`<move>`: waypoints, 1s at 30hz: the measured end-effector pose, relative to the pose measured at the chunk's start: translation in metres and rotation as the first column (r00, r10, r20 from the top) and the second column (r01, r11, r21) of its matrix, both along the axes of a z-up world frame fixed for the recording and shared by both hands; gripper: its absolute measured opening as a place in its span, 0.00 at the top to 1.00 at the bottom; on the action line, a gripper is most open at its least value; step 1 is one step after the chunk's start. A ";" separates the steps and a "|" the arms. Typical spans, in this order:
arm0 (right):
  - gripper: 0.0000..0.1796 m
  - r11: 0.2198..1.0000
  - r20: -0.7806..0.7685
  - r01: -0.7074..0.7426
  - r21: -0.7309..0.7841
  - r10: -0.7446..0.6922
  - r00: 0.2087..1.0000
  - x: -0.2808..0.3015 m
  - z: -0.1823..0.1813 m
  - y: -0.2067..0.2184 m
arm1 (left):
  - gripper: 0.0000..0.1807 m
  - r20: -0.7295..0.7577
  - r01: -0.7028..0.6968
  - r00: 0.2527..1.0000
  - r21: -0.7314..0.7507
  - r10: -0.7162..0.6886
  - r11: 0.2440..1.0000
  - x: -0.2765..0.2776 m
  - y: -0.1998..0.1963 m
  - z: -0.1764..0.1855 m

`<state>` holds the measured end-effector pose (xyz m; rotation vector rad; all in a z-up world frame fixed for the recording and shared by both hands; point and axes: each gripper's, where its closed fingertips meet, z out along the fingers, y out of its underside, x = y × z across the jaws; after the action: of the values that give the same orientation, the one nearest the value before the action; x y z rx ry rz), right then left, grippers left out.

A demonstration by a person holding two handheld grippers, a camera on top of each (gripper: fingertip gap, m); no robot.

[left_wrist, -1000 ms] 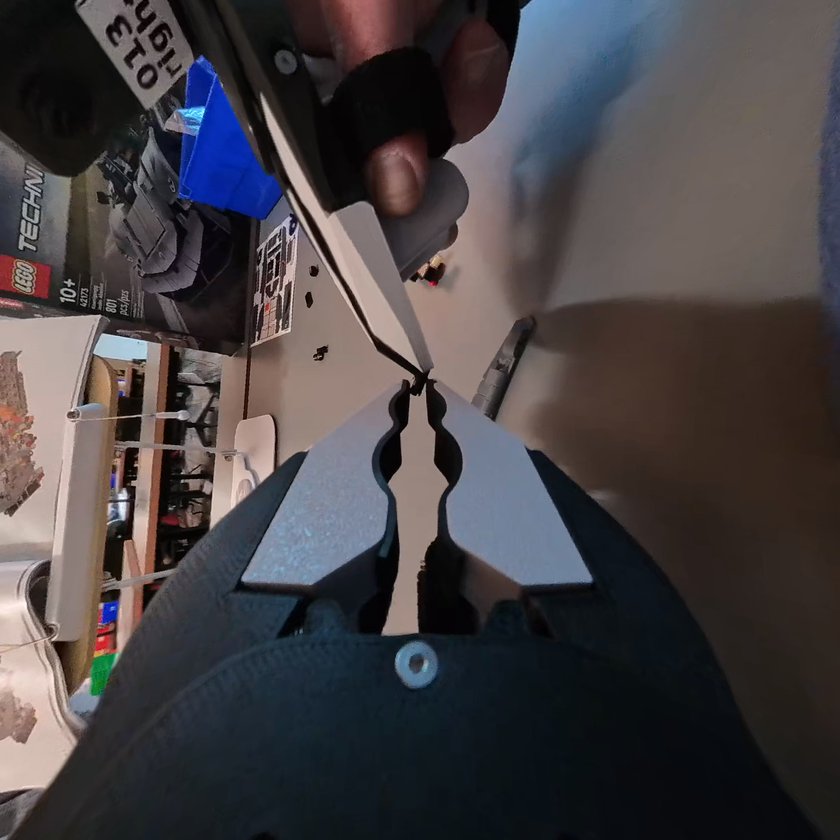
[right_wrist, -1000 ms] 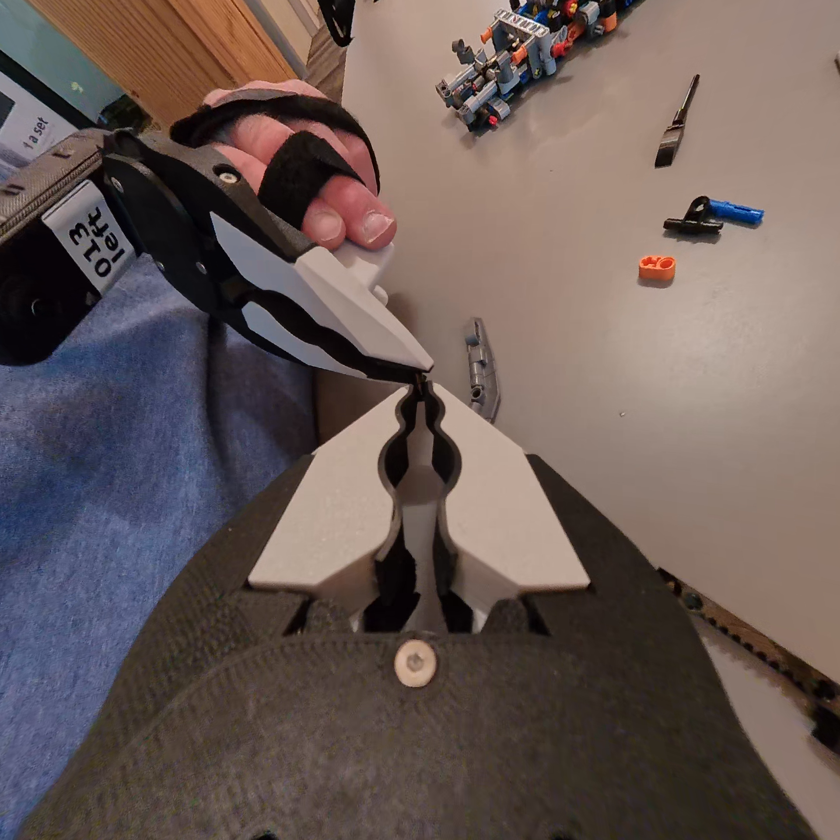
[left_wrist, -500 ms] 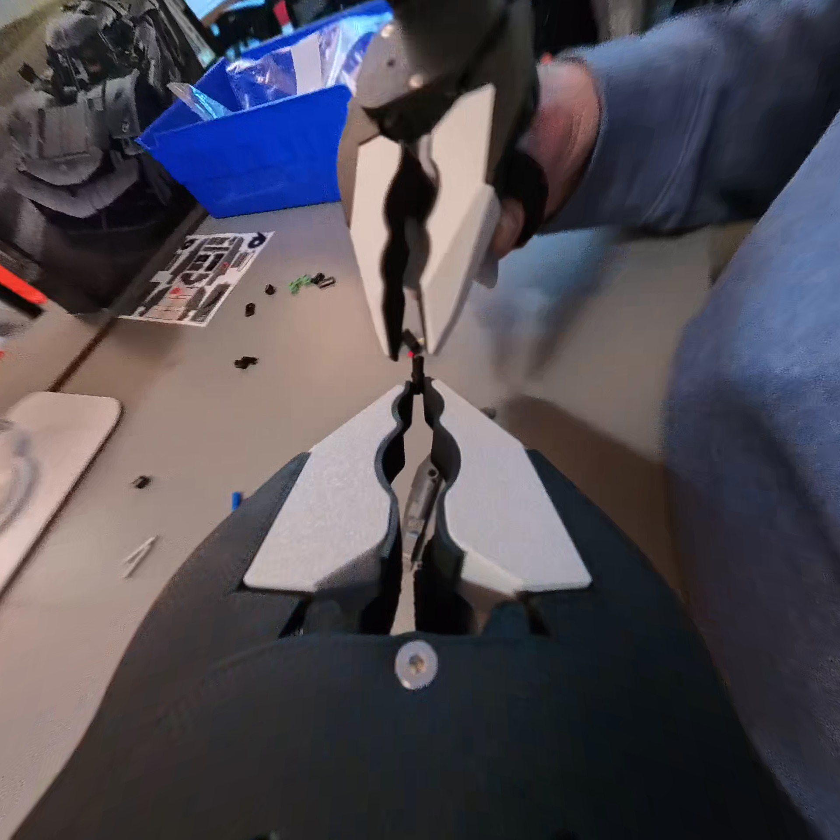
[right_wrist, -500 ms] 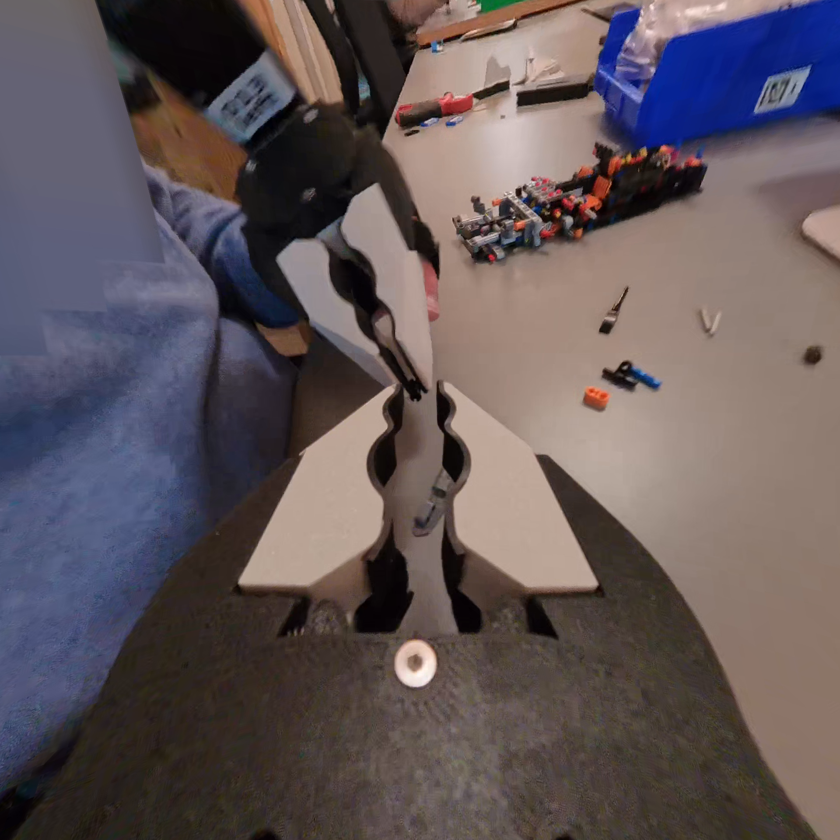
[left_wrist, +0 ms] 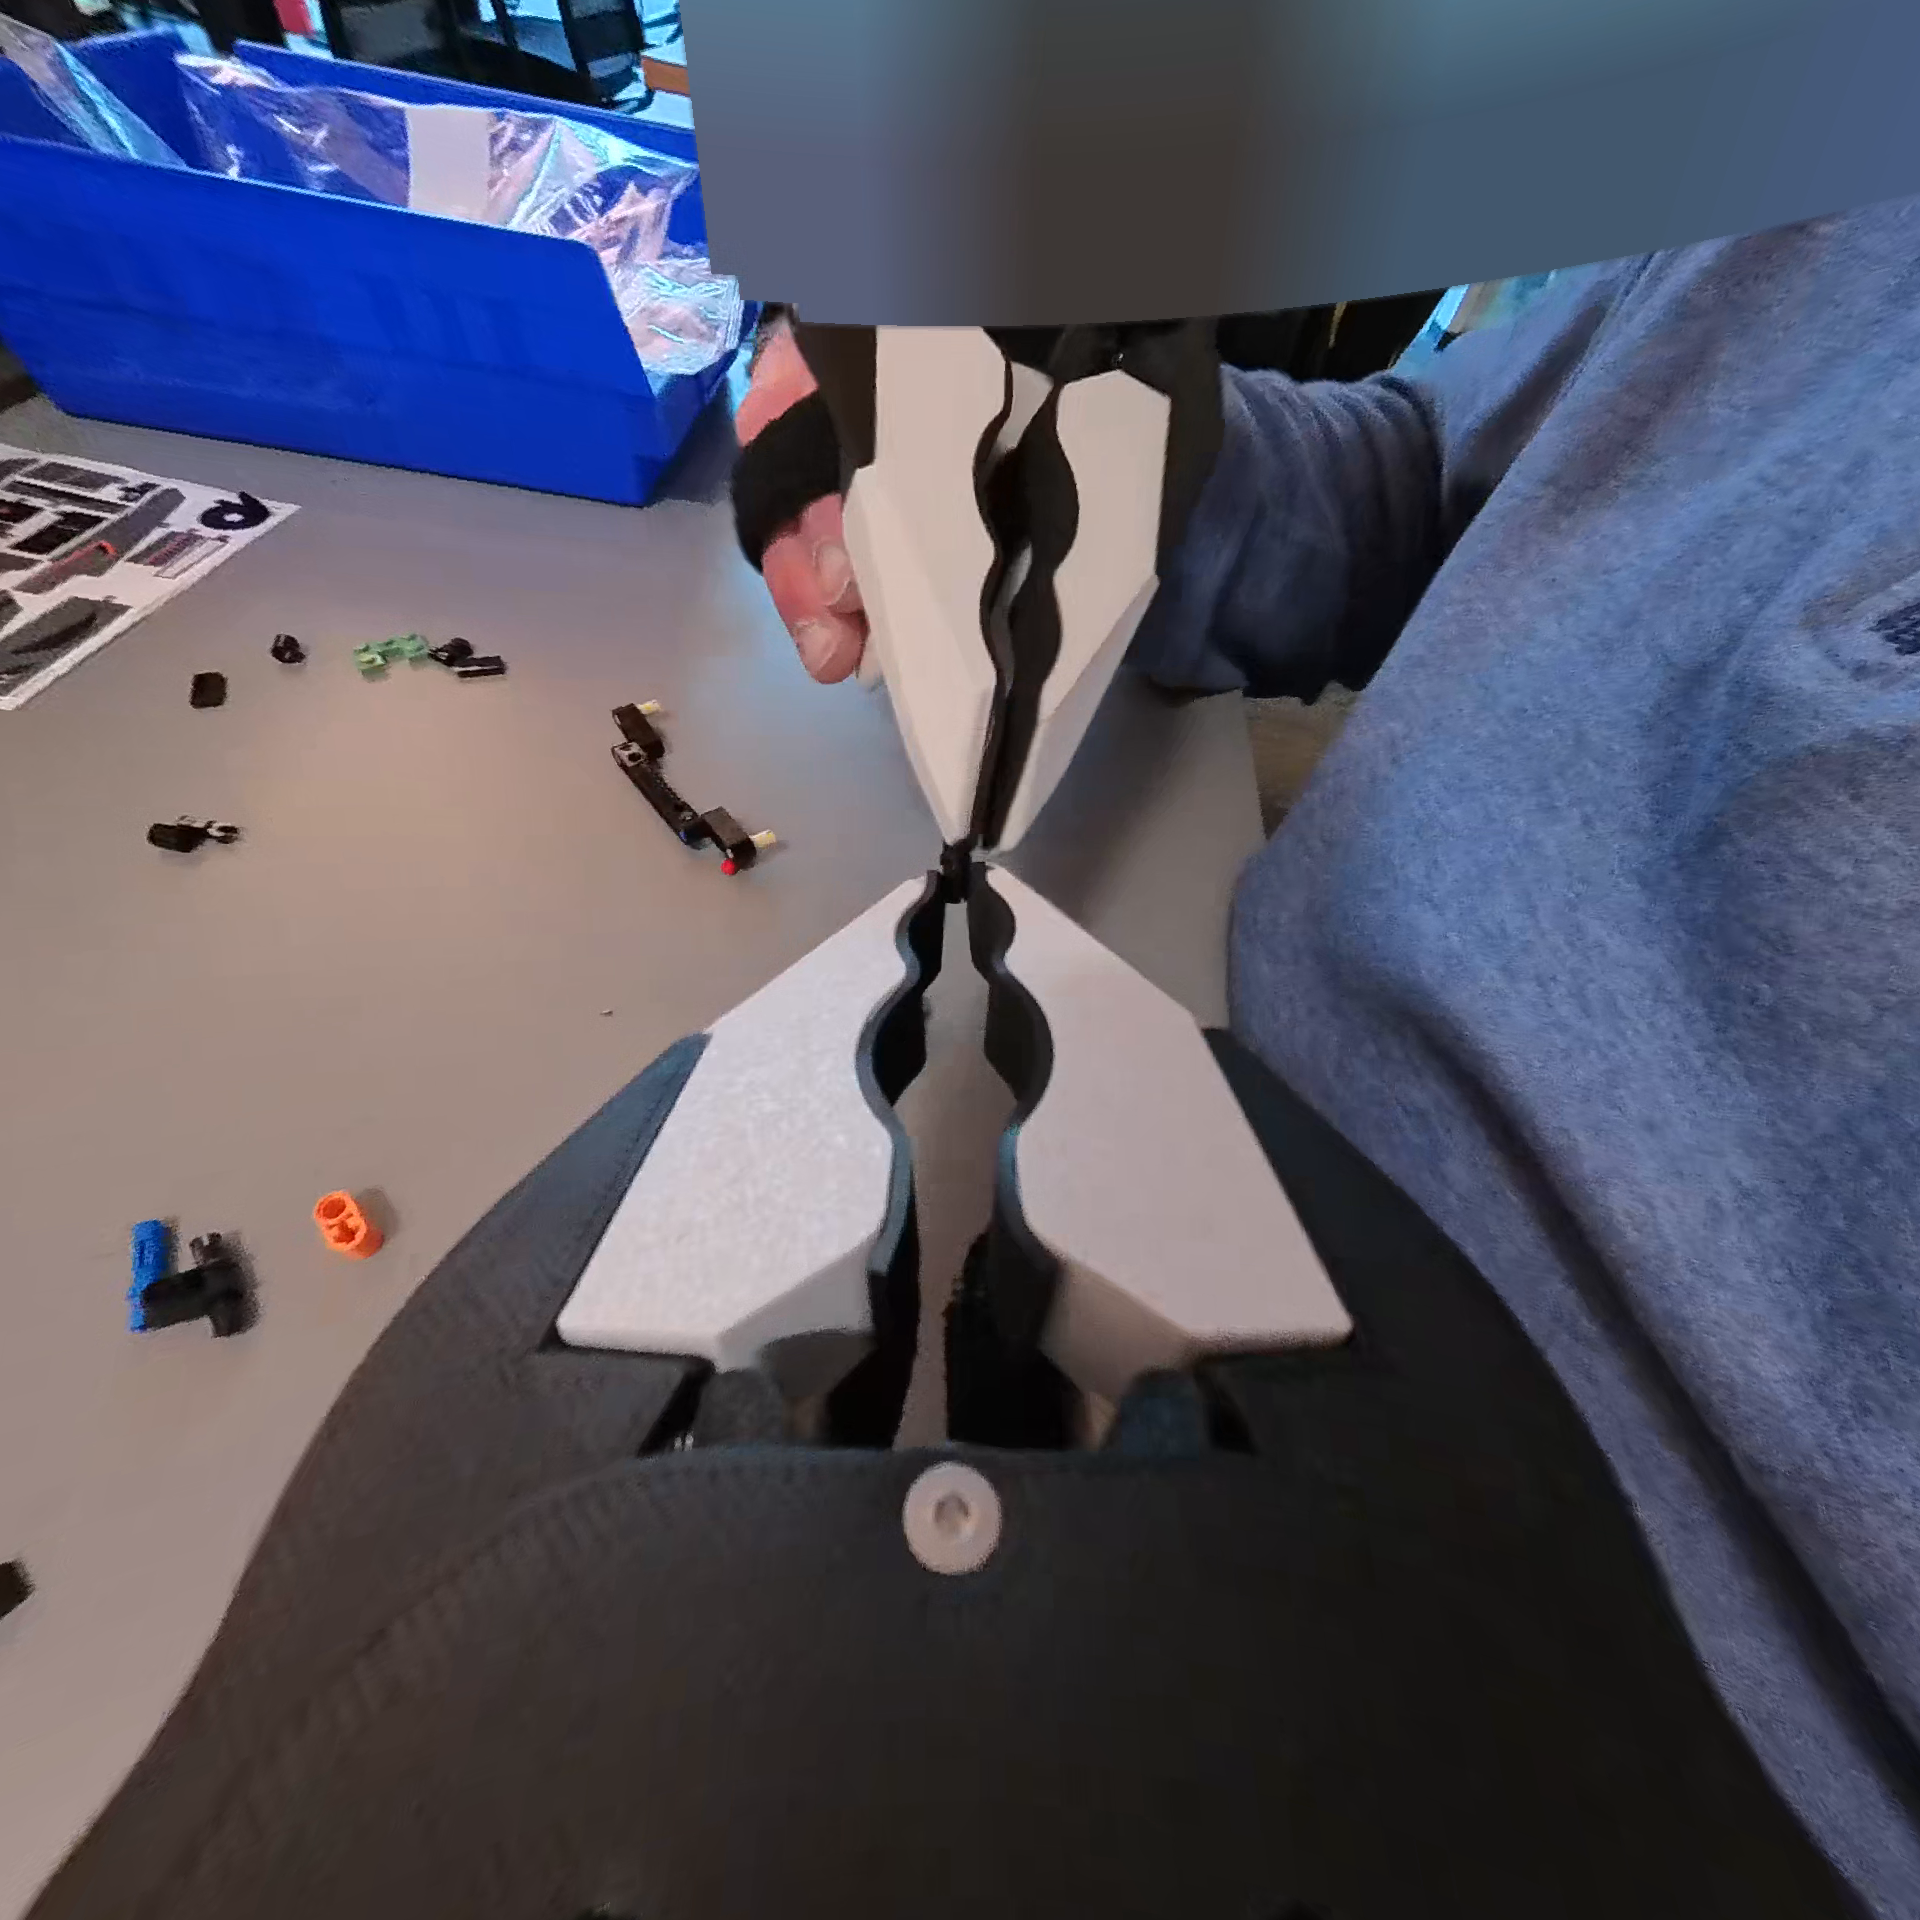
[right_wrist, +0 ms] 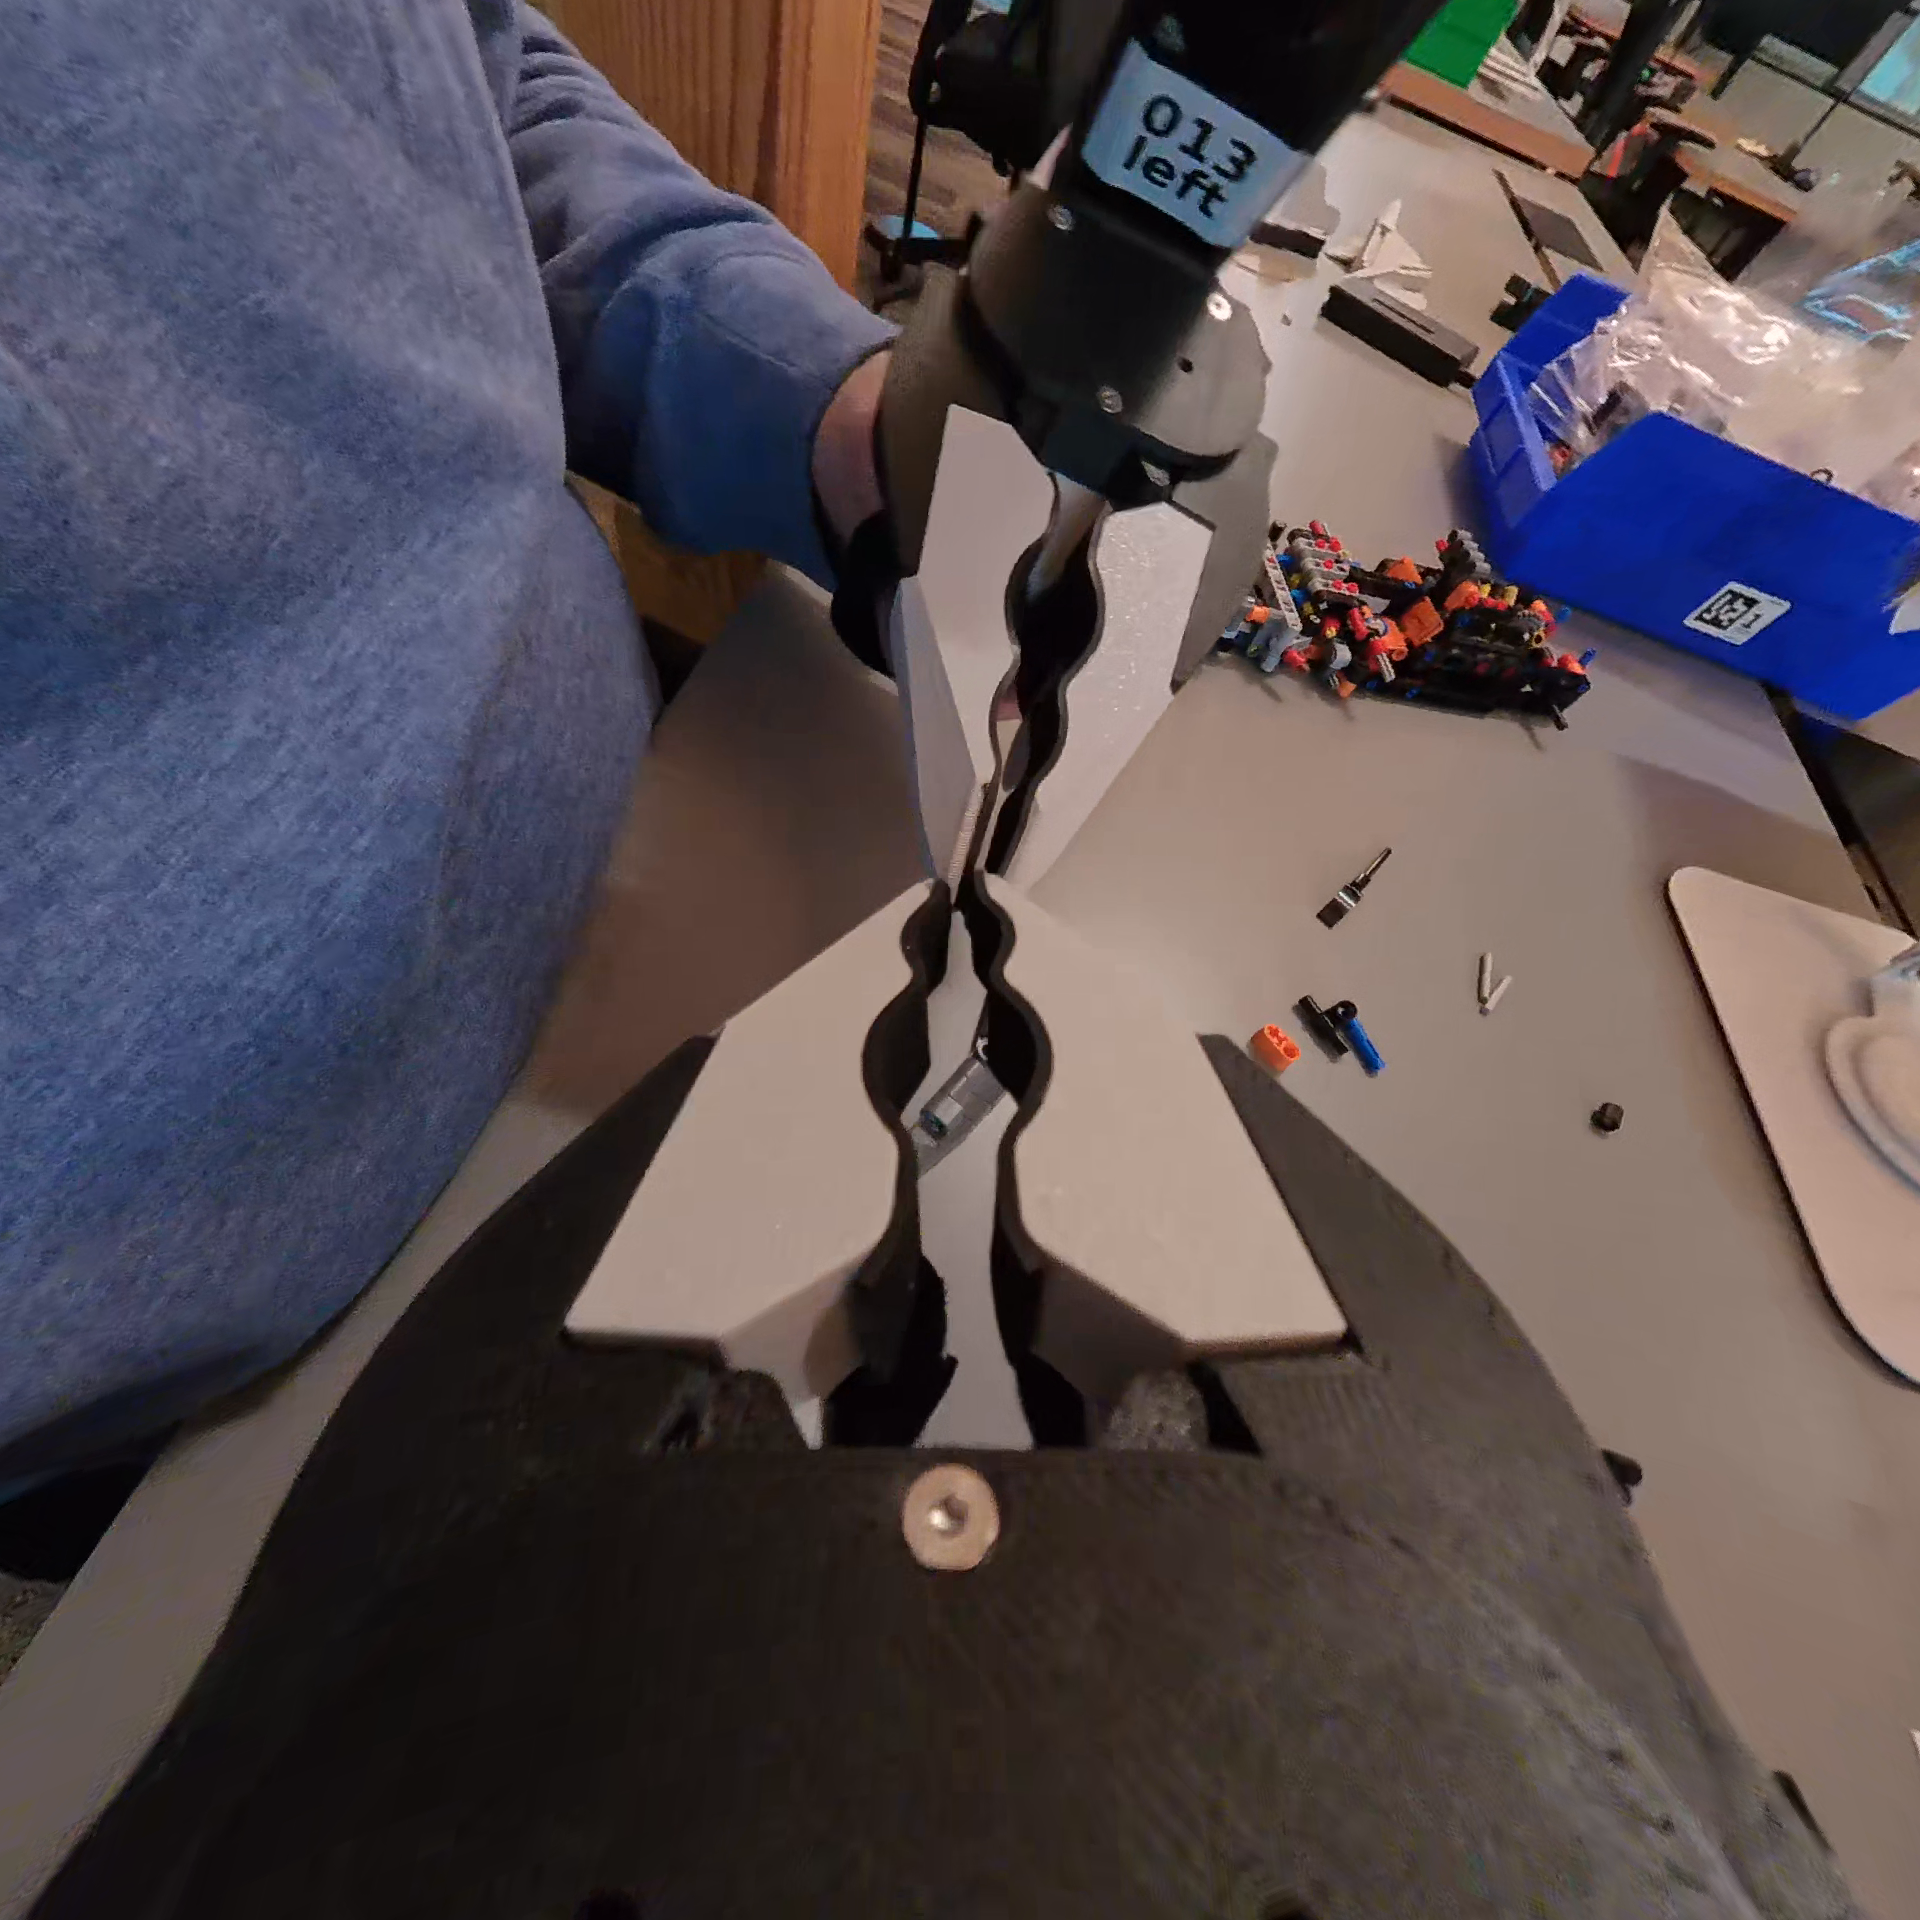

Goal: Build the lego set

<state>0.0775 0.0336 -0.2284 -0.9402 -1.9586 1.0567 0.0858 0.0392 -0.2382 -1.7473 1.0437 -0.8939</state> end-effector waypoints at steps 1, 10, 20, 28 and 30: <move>0.99 1.000 -0.002 -0.007 0.008 0.007 1.000 0.001 0.000 0.000 | 0.99 0.018 0.009 1.000 -0.014 -0.009 1.000 0.000 -0.001 0.001; 0.97 0.998 -0.013 -0.035 0.056 0.036 0.999 0.002 0.000 -0.003 | 0.99 0.128 0.079 0.990 -0.112 -0.064 0.991 0.001 -0.005 0.002; 0.98 0.995 -0.035 -0.032 0.095 0.035 0.999 0.002 -0.001 -0.003 | 0.99 0.189 0.134 0.977 -0.167 -0.102 0.977 0.002 -0.009 0.004; 0.98 0.993 -0.049 -0.048 0.105 0.053 0.997 0.003 -0.001 -0.006 | 0.99 0.236 0.176 0.964 -0.204 -0.127 0.963 0.005 -0.012 0.006; 0.99 0.992 -0.053 -0.052 0.114 0.058 0.997 0.003 -0.001 -0.007 | 0.99 0.242 0.189 0.961 -0.213 -0.135 0.959 0.005 -0.013 0.006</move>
<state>0.0810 0.0265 -0.2295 -0.7914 -1.9853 0.9811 0.0913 0.0264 -0.2324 -1.7167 0.9721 -1.3347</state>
